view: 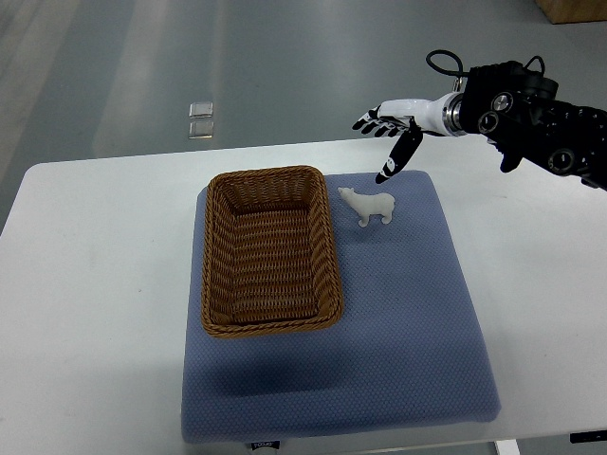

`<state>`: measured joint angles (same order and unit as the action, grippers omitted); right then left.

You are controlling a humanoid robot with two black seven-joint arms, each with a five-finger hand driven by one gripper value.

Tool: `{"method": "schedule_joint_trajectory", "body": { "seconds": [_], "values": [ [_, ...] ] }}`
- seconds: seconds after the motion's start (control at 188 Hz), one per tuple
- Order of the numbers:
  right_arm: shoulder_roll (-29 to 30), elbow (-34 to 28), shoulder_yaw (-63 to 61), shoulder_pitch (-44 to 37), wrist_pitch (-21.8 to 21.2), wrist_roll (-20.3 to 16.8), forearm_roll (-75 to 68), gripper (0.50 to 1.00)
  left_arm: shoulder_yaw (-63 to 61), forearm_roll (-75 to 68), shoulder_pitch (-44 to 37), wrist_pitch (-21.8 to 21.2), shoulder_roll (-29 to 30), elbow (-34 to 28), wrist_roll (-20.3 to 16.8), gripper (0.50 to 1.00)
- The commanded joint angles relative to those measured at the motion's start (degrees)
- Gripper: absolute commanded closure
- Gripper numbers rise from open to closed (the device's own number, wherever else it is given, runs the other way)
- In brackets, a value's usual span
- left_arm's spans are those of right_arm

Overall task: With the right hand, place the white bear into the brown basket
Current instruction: 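Move the right hand over the white bear figurine, fingers open, then lower the right hand and close fingers around the white bear, then lift the white bear up with the right hand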

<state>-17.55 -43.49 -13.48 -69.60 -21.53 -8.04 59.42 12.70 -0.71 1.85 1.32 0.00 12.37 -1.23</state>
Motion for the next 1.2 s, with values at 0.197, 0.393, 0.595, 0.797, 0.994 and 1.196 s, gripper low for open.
{"method": "schedule_joint_trajectory", "body": {
  "seconds": [0.197, 0.393, 0.595, 0.797, 0.994, 1.196],
  "values": [
    [1.2, 0.0, -0.1, 4.6, 2.5, 0.0, 0.3, 0.574, 0.1, 0.0, 0.0, 0.0, 0.0, 0.0, 0.0, 0.5],
    [2.7, 0.1, 0.3, 6.6, 4.9, 0.2, 0.7, 0.579, 0.1, 0.0, 0.0, 0.0, 0.0, 0.0, 0.0, 0.5],
    [3.7, 0.6, 0.7, 8.0, 7.6, 0.2, 1.1, 0.589, 0.1, 0.0, 0.0, 0.1, 0.0, 0.0, 0.0, 0.5],
    [3.7, 0.6, 0.6, 8.6, 8.2, 0.3, 1.1, 0.685, 0.1, 0.0, 0.0, 0.0, 0.0, 0.0, 0.0, 0.5],
    [3.7, 0.6, 0.7, 9.3, 8.9, 0.5, 1.3, 0.752, 0.1, 0.0, 0.0, 0.0, 0.0, -0.1, 0.0, 0.5],
    [3.7, 0.6, 0.9, 9.9, 9.4, 0.7, 1.7, 0.877, 0.1, 0.0, -0.1, 0.0, 0.0, -0.2, 0.0, 0.5]
  ]
}}
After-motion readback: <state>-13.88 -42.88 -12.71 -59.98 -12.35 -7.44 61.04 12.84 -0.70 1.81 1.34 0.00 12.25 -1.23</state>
